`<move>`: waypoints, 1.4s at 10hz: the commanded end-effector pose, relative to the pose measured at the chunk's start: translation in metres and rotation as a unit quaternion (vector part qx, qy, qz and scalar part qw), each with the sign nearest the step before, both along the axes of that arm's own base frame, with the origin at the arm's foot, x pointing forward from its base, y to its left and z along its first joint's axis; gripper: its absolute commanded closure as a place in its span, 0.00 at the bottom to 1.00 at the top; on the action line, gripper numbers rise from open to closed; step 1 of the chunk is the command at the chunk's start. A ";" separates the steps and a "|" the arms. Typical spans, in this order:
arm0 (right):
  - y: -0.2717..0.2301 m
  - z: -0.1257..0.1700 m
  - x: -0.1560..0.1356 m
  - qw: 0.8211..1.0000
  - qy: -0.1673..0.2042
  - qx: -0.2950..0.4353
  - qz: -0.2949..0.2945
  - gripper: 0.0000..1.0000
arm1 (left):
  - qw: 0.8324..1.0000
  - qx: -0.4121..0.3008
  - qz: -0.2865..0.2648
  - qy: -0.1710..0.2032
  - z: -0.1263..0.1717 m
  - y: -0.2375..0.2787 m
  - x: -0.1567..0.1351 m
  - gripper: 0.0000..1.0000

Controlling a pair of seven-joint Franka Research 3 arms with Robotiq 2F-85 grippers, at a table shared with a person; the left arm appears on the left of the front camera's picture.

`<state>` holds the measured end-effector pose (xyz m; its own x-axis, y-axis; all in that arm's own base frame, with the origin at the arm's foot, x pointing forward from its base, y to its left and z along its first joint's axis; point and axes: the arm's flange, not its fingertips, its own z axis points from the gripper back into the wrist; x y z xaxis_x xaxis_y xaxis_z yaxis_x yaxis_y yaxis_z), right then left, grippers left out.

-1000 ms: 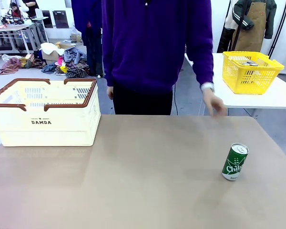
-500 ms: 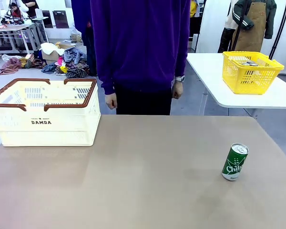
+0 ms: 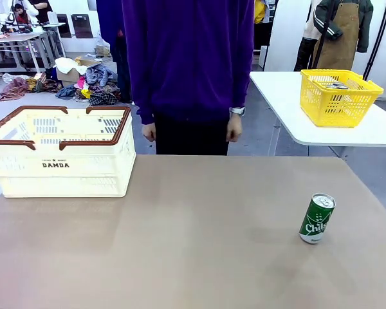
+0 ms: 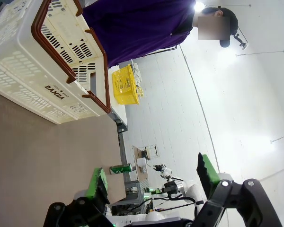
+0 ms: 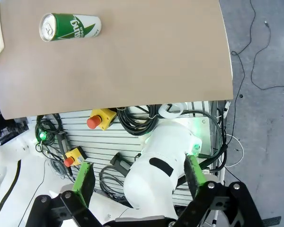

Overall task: Place the drinks into the Shopping basket.
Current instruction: Pick up one drink and place it into the Shopping basket.

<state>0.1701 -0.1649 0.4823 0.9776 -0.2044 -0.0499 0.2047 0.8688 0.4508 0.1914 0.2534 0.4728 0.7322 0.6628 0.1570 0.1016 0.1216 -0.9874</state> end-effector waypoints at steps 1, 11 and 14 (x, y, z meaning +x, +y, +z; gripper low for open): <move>-0.075 -0.003 -0.049 0.995 -0.034 0.084 -0.040 0.00 | 1.000 -0.010 0.000 -0.008 0.003 0.000 -0.001 0.00; 0.229 -0.006 0.098 0.963 0.060 -0.194 0.177 0.00 | 1.000 -0.010 0.000 -0.008 0.003 0.000 -0.001 0.00; 0.273 -0.020 0.088 0.950 0.025 -0.278 0.139 0.00 | 1.000 -0.010 0.000 -0.008 0.003 0.000 -0.001 0.00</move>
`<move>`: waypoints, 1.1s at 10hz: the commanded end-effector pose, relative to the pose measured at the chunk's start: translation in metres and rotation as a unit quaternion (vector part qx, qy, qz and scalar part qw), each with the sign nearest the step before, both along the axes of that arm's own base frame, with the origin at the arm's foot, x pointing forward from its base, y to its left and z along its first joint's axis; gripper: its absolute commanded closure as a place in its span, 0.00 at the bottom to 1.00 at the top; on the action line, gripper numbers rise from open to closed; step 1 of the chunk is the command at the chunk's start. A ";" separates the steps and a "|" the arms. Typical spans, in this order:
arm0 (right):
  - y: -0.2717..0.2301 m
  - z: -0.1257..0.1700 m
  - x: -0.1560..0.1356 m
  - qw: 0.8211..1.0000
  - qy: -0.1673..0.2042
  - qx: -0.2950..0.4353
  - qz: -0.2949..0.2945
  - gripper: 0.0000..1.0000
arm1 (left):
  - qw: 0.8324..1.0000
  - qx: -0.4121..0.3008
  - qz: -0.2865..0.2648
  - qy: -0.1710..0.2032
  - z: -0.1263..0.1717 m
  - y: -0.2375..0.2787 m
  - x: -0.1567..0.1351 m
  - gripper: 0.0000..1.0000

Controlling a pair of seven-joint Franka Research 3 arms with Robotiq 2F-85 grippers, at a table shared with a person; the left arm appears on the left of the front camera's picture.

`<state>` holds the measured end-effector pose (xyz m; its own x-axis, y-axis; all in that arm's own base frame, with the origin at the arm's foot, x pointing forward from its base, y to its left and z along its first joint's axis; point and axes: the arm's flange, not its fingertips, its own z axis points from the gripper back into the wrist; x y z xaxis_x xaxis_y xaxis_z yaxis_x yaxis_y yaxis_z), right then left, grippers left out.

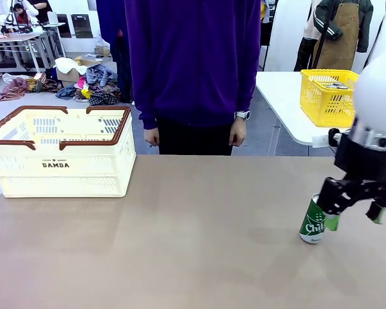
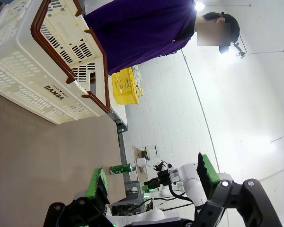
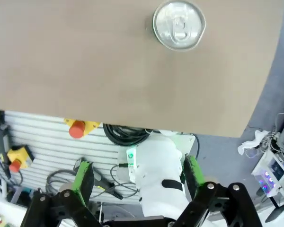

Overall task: Place the drinks into the Shopping basket.
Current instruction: Pick up one drink and place it into the Shopping basket.

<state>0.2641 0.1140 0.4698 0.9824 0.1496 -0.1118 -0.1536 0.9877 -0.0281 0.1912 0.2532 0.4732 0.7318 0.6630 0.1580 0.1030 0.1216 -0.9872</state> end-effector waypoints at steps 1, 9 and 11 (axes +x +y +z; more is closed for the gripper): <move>-0.014 0.002 -0.001 1.000 0.018 0.021 0.009 0.00 | 1.000 -0.009 -0.001 -0.007 0.003 0.000 -0.001 0.00; -0.025 -0.018 0.091 0.996 -0.048 0.007 -0.081 0.00 | 1.000 -0.009 -0.001 -0.007 0.003 0.000 -0.001 0.00; -0.028 -0.043 0.123 0.993 -0.028 -0.005 -0.110 0.00 | 1.000 -0.009 -0.001 -0.007 0.003 0.000 -0.001 0.00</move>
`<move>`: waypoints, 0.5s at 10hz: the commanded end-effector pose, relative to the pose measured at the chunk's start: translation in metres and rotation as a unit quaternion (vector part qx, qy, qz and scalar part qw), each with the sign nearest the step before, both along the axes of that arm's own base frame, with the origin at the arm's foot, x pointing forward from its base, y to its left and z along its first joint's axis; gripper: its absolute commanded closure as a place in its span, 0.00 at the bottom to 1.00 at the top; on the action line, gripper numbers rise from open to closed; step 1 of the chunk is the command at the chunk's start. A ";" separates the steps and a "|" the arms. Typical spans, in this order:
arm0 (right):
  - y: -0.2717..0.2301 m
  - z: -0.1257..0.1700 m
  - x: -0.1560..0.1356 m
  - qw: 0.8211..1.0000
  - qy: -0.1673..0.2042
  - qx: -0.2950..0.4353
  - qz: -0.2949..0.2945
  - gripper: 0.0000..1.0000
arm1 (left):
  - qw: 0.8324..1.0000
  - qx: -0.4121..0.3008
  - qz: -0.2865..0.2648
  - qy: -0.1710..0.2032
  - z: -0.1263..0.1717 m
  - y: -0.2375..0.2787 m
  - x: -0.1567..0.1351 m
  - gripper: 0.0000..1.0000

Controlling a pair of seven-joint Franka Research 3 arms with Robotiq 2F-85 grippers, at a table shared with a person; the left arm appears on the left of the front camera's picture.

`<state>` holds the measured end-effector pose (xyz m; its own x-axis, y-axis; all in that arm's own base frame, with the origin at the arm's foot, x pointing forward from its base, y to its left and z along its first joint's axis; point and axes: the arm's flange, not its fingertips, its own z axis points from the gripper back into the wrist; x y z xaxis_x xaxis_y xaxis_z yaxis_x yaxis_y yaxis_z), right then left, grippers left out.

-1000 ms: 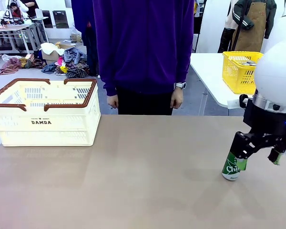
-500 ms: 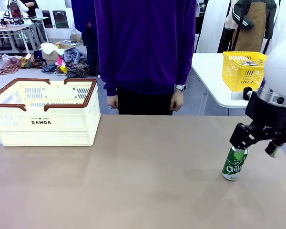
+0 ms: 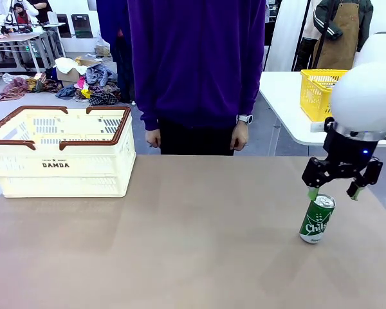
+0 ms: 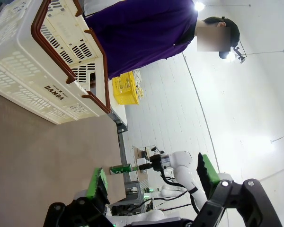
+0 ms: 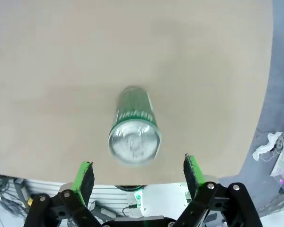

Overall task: Place the drinks into the Shopping basket.
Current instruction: Pick up one drink and place it into the Shopping basket.

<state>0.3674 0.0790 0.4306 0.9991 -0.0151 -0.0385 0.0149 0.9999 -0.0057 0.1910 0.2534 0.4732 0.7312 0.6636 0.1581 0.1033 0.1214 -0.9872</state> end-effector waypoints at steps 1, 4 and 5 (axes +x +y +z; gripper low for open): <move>0.005 -0.016 0.029 0.999 0.010 -0.023 -0.047 0.00 | 1.000 -0.009 -0.001 -0.007 0.003 0.000 -0.001 0.00; -0.002 -0.045 0.039 0.998 0.030 -0.005 -0.058 0.00 | 1.000 -0.009 -0.001 -0.007 0.003 0.000 -0.001 0.00; -0.003 -0.050 0.039 0.998 0.038 0.006 -0.049 0.00 | 1.000 -0.009 -0.001 -0.007 0.003 0.000 -0.001 0.00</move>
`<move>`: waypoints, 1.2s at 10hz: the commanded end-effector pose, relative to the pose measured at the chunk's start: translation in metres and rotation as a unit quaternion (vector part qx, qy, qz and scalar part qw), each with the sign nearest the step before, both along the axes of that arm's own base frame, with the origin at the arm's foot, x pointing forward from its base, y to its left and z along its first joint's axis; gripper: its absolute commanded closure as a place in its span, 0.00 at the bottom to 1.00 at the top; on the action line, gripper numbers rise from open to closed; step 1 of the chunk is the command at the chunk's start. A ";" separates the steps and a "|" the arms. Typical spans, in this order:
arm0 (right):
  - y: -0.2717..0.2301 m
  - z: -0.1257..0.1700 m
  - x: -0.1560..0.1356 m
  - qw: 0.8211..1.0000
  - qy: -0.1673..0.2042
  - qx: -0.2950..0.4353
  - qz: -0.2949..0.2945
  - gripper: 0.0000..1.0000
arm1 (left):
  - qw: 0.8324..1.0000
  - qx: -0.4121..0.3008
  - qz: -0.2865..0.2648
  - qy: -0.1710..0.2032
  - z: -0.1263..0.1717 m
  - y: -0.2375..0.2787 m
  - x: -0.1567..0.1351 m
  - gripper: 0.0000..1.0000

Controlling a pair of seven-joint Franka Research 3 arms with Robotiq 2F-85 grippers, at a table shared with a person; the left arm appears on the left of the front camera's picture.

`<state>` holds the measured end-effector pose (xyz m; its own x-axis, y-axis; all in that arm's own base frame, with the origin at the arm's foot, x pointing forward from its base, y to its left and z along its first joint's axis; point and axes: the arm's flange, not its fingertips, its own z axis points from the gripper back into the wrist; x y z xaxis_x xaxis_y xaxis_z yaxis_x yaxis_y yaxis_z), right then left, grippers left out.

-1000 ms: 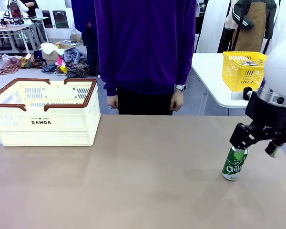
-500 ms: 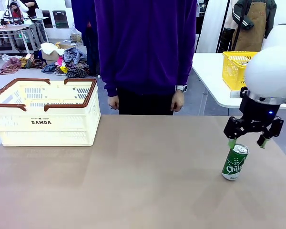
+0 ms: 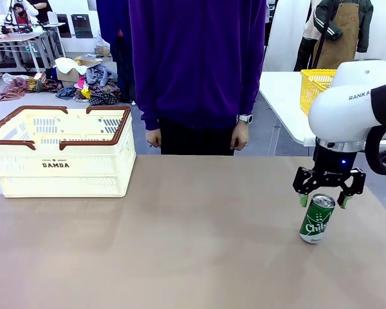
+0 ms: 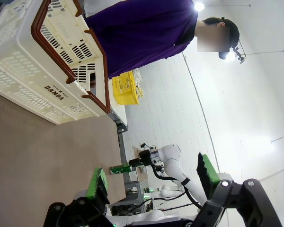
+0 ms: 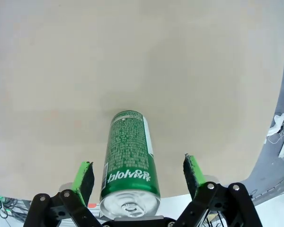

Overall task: Place the drinks into the Shopping basket.
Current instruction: Pick up one drink and place it into the Shopping basket.

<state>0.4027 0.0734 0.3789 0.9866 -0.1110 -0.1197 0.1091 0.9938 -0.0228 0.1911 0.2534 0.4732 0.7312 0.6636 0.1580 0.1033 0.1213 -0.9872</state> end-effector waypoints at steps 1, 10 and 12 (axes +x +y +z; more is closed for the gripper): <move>0.002 -0.001 0.003 1.000 0.001 0.024 0.004 0.00 | 1.000 -0.009 -0.001 -0.007 0.003 0.000 -0.001 0.00; 0.005 -0.003 -0.001 0.998 0.057 0.023 0.008 1.00 | 1.000 -0.009 -0.001 -0.007 0.003 0.000 -0.001 0.00; 0.002 -0.004 -0.001 0.997 0.073 0.025 0.000 1.00 | 1.000 -0.009 -0.001 -0.007 0.003 0.000 -0.001 0.00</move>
